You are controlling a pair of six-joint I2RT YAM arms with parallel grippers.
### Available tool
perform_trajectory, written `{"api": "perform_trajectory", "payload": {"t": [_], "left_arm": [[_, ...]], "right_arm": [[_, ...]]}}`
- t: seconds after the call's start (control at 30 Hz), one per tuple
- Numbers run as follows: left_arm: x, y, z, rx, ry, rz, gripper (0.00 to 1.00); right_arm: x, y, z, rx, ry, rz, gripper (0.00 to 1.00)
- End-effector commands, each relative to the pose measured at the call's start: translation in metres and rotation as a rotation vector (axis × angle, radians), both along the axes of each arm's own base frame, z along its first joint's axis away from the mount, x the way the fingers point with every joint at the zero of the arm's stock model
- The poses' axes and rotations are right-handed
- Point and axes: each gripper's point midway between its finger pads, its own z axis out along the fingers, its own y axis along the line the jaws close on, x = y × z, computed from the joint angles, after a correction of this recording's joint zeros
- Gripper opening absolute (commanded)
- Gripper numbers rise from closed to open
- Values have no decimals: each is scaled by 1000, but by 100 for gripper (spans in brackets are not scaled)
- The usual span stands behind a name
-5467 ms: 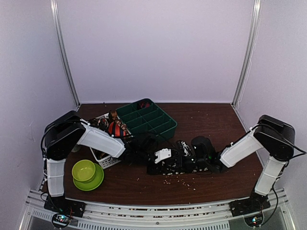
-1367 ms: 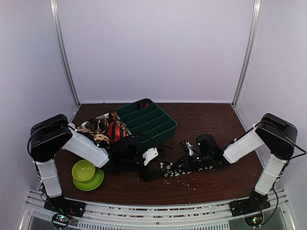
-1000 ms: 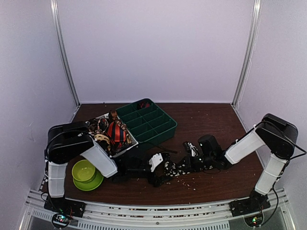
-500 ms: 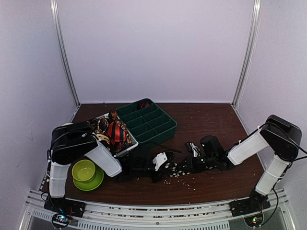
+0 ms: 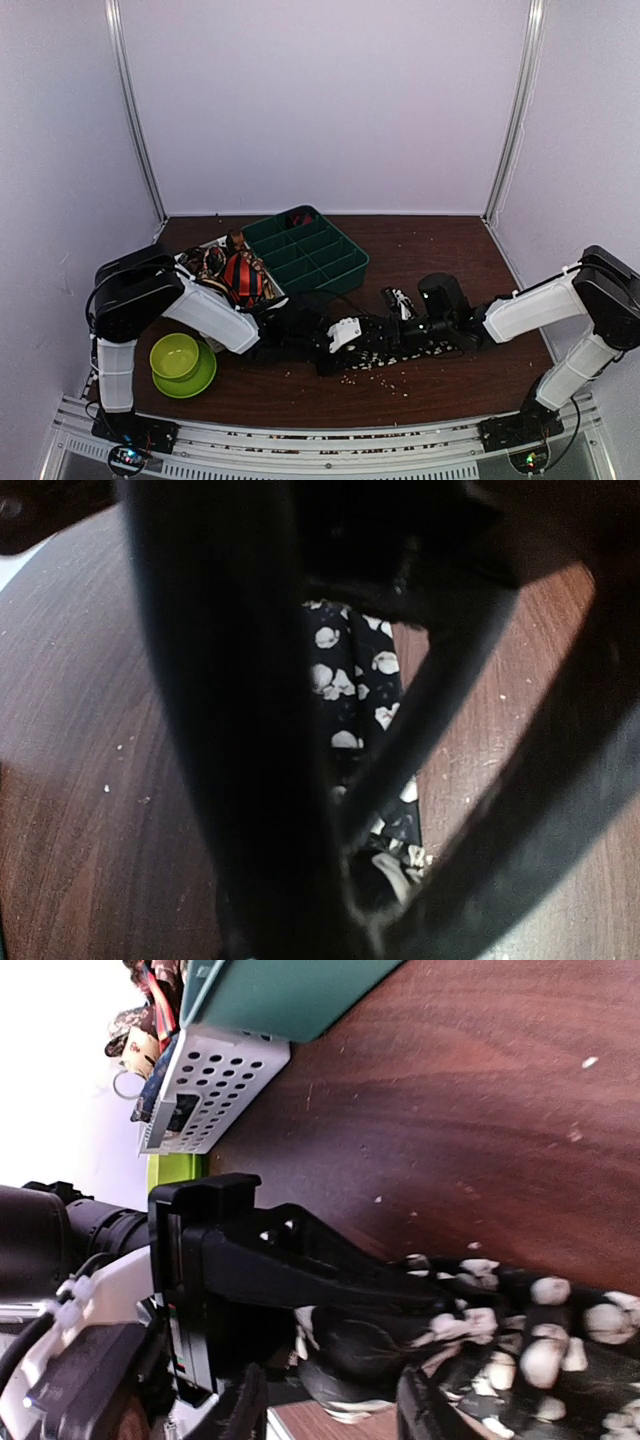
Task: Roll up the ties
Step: Roll the tie at the center of the board.
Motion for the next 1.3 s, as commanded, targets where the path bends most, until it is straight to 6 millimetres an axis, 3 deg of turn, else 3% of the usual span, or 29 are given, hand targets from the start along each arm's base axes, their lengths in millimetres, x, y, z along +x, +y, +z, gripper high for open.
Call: {"api": "perform_trajectory", "payload": {"t": [0.0, 0.13, 0.27, 0.4, 0.53, 0.67, 1.0, 1.27], "left_arm": [[-14, 16, -26, 121, 75, -33, 33], [-16, 15, -25, 124, 87, -45, 33], [-14, 16, -24, 119, 96, -47, 34], [-12, 16, -22, 113, 100, -41, 38], [-9, 14, -14, 86, 91, -26, 59], [-5, 12, 8, -9, 65, 3, 71], [2, 1, 30, -190, 86, 71, 75], [7, -29, 35, -328, 170, 96, 75]], "right_arm": [[4, 10, -8, -21, 32, 8, 37], [7, 12, -19, -57, 39, 11, 25], [4, 5, -32, -114, 49, 16, 1], [0, -3, -41, -140, 58, 11, 0], [0, -14, -49, -163, 64, -6, 0], [2, -28, -59, -194, 69, -28, 0], [-1, -71, -82, -285, 81, -63, 0], [-1, -76, -93, -324, 78, -62, 0]]}}
